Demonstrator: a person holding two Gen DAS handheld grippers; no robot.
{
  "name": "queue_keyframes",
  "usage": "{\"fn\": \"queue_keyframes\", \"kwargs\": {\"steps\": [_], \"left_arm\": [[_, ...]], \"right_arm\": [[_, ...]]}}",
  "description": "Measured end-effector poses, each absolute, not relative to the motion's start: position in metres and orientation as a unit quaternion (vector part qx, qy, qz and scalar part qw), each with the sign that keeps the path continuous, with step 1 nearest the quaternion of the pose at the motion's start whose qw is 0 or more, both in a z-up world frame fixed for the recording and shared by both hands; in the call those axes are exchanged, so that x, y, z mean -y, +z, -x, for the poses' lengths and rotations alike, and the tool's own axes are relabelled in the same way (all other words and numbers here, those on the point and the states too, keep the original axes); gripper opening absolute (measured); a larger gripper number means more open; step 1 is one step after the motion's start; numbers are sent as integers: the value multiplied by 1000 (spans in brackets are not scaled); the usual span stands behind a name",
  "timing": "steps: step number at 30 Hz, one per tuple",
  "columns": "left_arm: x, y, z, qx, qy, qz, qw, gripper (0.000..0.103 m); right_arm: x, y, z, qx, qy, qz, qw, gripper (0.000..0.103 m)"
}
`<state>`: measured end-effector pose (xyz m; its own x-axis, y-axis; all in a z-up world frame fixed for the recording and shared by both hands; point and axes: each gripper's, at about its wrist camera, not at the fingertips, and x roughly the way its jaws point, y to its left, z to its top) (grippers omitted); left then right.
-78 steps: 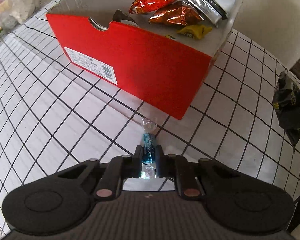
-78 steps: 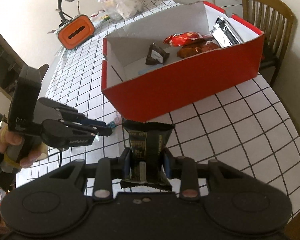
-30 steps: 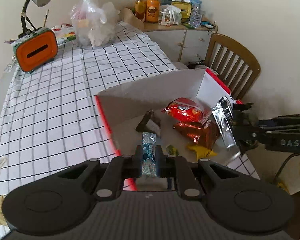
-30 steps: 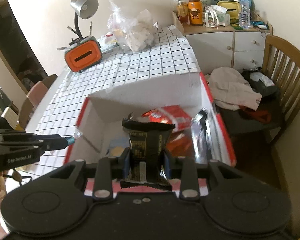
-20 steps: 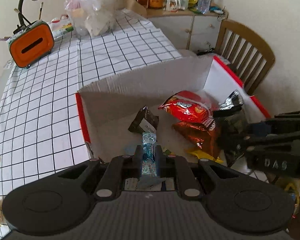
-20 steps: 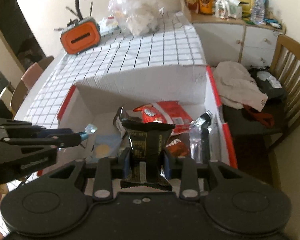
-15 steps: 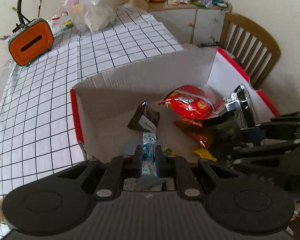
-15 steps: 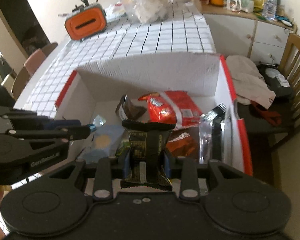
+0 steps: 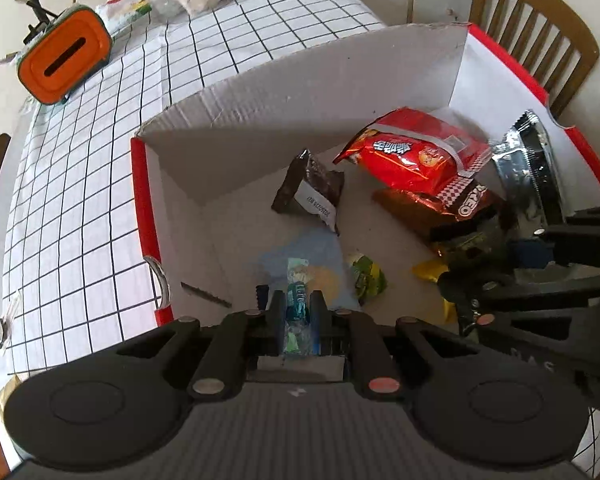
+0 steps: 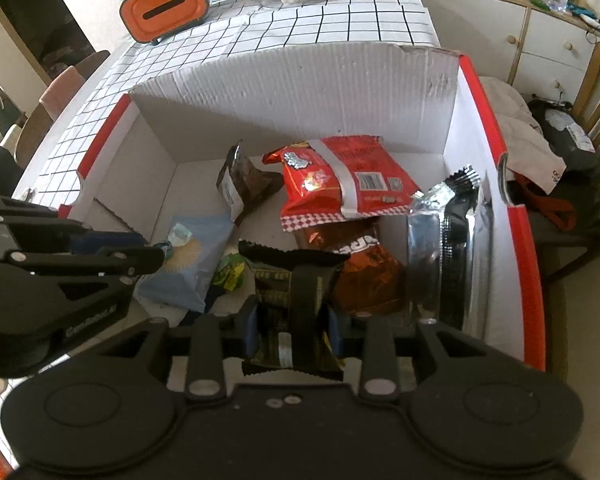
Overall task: Organize snacks
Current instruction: 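Carry the blue candy and dark wrapper over the red box and lower them inside, then open both tools to release the candy and wrapper, then lift out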
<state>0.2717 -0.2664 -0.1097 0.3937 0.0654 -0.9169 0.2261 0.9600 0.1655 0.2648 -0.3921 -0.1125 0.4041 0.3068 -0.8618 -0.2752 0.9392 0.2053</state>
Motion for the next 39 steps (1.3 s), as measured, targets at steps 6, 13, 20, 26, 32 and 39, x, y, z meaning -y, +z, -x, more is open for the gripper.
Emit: {"fn": "queue_keyframes", "kwargs": {"steps": [6, 13, 20, 26, 32, 39], "left_arm": [[264, -107, -270, -547, -48, -122, 827, 12], [254, -101, -264, -545, -50, -87, 832, 14], [243, -83, -247, -526, -61, -69, 846, 25], [225, -60, -228, -495, -76, -49, 864, 56], [196, -37, -207, -460, -83, -38, 883, 70], [147, -25, -186, -430, -79, -38, 898, 77]], "right_arm": [[396, -110, -264, -516, 180, -21, 837, 34], [401, -99, -257, -504, 190, -28, 842, 38], [403, -84, -245, -488, 199, -32, 850, 42], [396, -61, -226, -457, 204, -25, 865, 67], [384, -41, -213, -438, 207, -35, 874, 81], [349, -24, -192, -418, 207, -33, 884, 87]]}}
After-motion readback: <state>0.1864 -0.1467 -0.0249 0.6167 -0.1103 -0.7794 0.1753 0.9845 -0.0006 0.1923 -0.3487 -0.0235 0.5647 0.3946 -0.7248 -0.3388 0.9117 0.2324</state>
